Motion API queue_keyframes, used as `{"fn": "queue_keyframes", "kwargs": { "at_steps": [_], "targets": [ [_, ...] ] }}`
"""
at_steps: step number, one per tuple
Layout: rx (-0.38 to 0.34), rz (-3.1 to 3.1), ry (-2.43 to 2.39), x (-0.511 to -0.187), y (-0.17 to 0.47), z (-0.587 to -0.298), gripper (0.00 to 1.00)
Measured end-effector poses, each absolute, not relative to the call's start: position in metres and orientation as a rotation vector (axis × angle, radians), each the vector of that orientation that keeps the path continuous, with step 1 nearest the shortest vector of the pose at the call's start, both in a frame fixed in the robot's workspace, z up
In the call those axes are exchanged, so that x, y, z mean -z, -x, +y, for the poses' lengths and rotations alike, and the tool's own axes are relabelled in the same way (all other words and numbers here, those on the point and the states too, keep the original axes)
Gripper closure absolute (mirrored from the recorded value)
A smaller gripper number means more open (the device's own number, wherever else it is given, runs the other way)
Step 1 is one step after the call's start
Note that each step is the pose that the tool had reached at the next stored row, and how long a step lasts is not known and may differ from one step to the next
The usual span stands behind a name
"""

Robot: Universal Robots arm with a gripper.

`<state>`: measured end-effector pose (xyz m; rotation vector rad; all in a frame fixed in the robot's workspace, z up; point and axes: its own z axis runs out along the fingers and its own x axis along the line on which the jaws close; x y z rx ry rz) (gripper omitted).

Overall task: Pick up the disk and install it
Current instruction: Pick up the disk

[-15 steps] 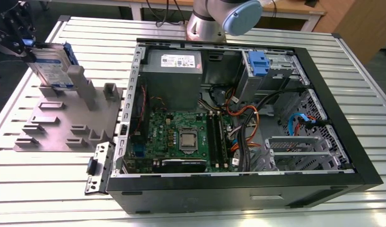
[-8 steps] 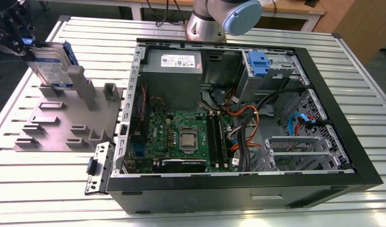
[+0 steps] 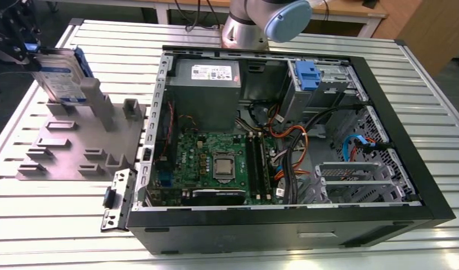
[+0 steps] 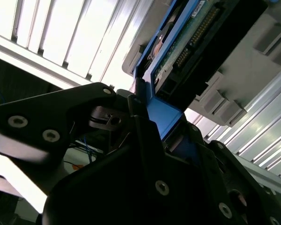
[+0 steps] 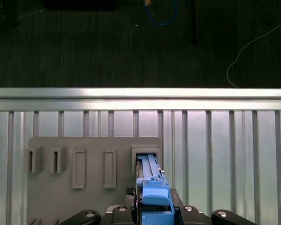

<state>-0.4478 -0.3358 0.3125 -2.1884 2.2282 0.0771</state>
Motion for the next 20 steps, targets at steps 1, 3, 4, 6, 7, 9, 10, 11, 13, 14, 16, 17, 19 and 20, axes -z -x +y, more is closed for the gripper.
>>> {"fn": "queue_keyframes", "kwargs": {
  "at_steps": [1,3,4,6,7,9,10,11,13,14,16,17,19,20],
  "targets": [
    [-0.077,2.228,2.188,-0.313,0.448,-0.336,0.63],
    [-0.077,2.228,2.189,-0.314,0.448,-0.336,0.63],
    [-0.077,2.228,2.189,-0.315,0.448,-0.336,0.63],
    [-0.076,2.229,2.189,-0.316,0.448,-0.336,0.63],
    [-0.076,2.229,2.189,-0.317,0.448,-0.336,0.63],
    [-0.075,2.229,2.189,-0.318,0.448,-0.336,0.63],
    [-0.075,2.229,2.189,-0.319,0.448,-0.335,0.63],
    [-0.074,2.230,2.190,-0.320,0.448,-0.335,0.63],
    [-0.074,2.230,2.190,-0.321,0.448,-0.335,0.63],
    [-0.073,2.230,2.190,-0.322,0.448,-0.335,0.63],
    [-0.073,2.230,2.190,-0.323,0.448,-0.335,0.63],
    [-0.073,2.230,2.190,-0.324,0.448,-0.335,0.63],
    [-0.072,2.231,2.190,-0.325,0.448,-0.335,0.63],
    [-0.072,2.230,2.190,-0.325,0.448,-0.335,0.63]
  ]
}}
